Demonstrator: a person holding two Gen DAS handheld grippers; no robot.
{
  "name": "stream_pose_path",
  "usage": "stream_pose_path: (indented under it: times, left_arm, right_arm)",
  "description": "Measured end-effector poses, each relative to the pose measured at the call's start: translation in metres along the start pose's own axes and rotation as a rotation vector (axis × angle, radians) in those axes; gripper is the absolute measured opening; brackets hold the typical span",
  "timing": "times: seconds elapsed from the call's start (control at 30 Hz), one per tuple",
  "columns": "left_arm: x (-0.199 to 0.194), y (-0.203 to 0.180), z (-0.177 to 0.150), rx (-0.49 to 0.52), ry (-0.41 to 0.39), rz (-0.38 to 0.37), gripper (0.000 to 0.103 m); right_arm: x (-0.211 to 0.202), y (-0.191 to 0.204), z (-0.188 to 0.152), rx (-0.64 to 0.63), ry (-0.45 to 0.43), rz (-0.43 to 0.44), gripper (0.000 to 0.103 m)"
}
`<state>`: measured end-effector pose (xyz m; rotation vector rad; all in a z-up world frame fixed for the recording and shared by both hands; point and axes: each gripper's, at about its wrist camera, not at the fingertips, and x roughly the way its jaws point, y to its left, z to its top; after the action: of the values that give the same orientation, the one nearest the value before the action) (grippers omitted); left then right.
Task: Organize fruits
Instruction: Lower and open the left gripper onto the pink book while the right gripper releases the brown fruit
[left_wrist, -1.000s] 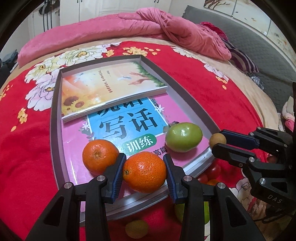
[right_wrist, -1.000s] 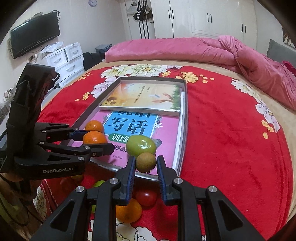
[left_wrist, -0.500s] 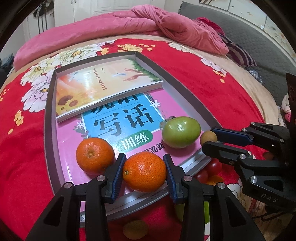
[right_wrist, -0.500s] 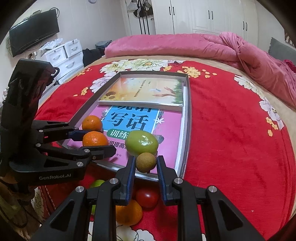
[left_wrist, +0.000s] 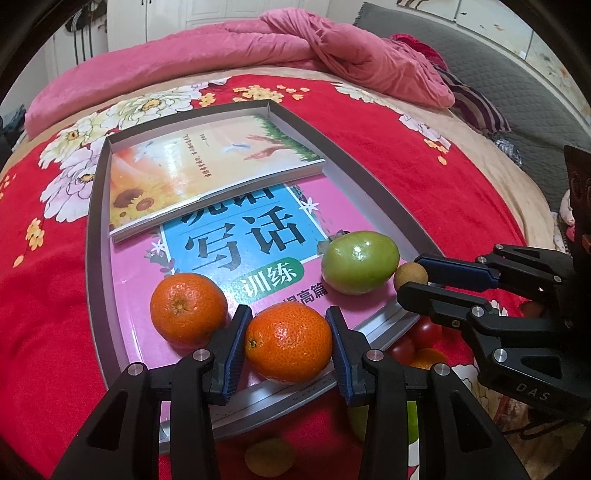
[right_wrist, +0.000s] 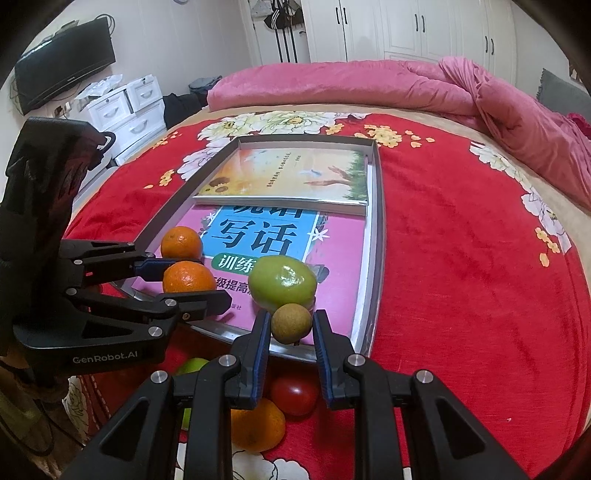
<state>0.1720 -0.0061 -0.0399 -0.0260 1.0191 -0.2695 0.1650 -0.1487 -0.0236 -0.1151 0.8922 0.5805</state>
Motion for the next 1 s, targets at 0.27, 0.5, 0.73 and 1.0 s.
stream_pose_path:
  times: [0.27, 0.5, 0.73, 1.0]
  left_arm:
    - [-0.0002, 0.0006, -0.0001, 0.0, 0.003, -0.005, 0.043]
    - [-0.0004, 0.001, -0.0002, -0.002, 0.003, -0.007, 0.043]
    - [-0.0004, 0.0028, -0.0008, -0.018, 0.008, -0.019, 0.045]
    - [-0.0014, 0.0031, -0.0015, -0.041, 0.007, -0.042, 0.055]
  right_arm:
    - [0.0005, -0.0002, 0.0002, 0.007, 0.005, 0.0, 0.024]
    - [0.0003, 0.0022, 0.0001, -0.003, 0.007, 0.003, 0.025]
    - [-0.0046, -0.0006, -0.0005, 0.011, 0.004, -0.002, 0.034]
    - [-0.009, -0.0013, 0.001, 0.014, -0.002, -0.006, 0.035]
